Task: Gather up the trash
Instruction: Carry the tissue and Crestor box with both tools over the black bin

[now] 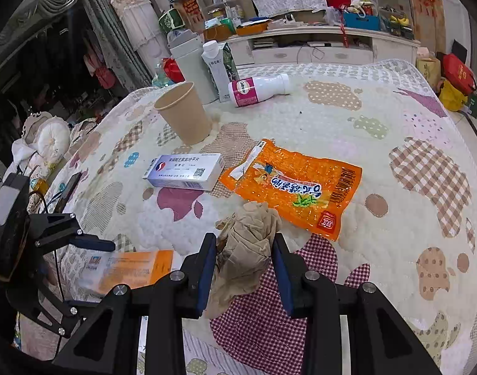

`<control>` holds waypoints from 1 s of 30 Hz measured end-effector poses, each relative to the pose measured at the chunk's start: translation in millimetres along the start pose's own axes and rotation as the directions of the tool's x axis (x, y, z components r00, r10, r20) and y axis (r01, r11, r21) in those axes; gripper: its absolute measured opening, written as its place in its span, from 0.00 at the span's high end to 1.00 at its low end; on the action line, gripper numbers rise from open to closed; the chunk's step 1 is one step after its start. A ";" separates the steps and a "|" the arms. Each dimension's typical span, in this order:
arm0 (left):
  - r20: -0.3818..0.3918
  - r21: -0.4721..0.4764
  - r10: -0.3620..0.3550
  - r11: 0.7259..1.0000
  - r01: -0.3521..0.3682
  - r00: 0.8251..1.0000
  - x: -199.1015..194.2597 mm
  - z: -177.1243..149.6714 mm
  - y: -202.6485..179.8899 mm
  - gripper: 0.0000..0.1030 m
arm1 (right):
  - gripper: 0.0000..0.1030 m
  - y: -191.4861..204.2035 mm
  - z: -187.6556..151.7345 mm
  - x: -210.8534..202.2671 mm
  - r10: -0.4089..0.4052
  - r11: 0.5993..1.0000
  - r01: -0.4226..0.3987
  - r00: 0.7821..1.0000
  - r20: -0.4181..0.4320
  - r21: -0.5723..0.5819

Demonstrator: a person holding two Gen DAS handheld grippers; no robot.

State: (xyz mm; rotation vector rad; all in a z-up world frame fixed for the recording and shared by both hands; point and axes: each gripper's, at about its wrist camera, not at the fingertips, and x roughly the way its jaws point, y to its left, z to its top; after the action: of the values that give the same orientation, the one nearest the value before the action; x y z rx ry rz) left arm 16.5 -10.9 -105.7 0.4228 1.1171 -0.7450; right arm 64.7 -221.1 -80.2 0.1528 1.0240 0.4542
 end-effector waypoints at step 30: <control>0.106 -0.246 0.154 0.961 -0.124 0.982 16.3 72.3 0.9 0.43 | 0.67 -24.8 -6.4 -41.5 -0.038 0.999 0.035 0.996 0.083 0.036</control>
State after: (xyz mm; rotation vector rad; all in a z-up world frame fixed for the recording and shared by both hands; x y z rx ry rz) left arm 68.1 -62.4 -92.0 0.2452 1.0335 -0.4988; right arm 48.3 -261.9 -59.0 0.1823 0.9515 0.3937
